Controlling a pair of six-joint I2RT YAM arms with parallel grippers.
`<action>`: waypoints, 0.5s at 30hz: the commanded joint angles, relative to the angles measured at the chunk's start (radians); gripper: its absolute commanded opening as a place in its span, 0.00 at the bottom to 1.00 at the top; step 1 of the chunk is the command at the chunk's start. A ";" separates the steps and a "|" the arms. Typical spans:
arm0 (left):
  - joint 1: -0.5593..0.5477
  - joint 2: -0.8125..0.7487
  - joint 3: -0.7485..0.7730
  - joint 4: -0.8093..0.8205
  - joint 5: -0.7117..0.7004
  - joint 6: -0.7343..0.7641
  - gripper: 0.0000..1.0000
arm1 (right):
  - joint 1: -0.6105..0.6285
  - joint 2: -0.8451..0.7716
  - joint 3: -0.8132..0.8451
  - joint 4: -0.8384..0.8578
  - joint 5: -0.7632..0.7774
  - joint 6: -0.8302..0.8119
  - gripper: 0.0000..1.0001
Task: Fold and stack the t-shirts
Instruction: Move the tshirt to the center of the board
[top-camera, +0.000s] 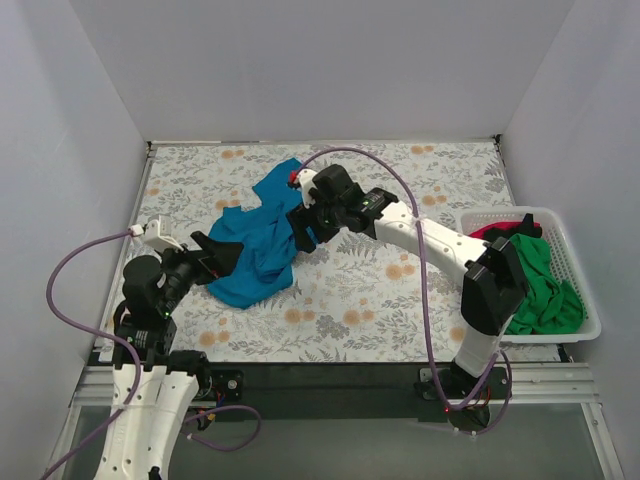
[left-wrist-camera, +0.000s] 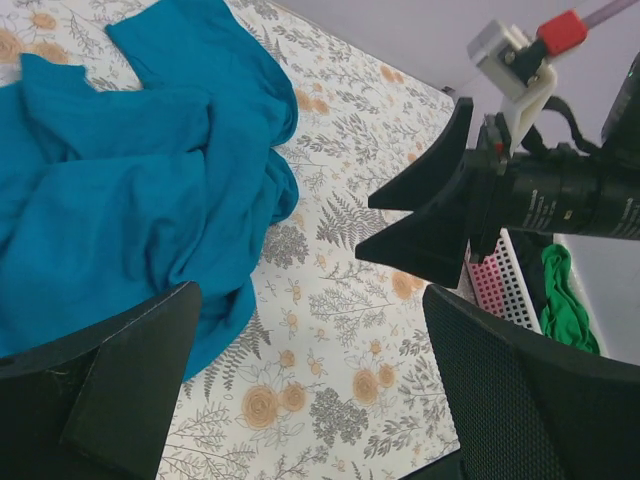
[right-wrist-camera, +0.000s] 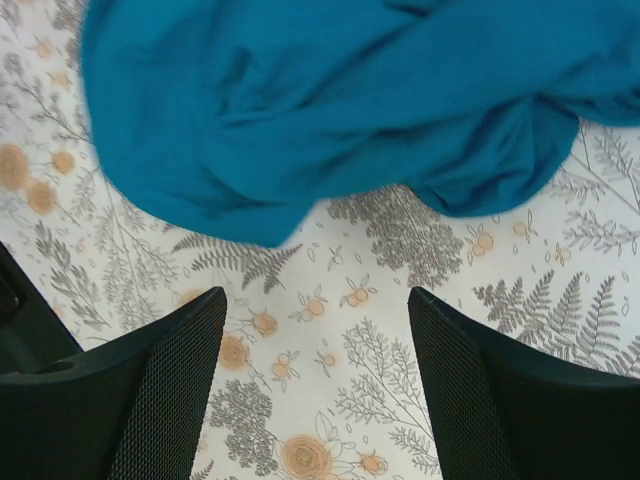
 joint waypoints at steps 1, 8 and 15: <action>-0.004 0.044 0.014 -0.020 -0.020 -0.042 0.92 | -0.069 -0.082 -0.052 -0.006 0.014 -0.037 0.80; -0.006 0.199 -0.020 0.045 -0.042 -0.186 0.93 | -0.274 -0.038 -0.156 0.120 -0.095 0.038 0.70; -0.024 0.380 0.009 0.037 -0.187 -0.233 0.92 | -0.290 0.142 -0.086 0.219 -0.164 0.084 0.63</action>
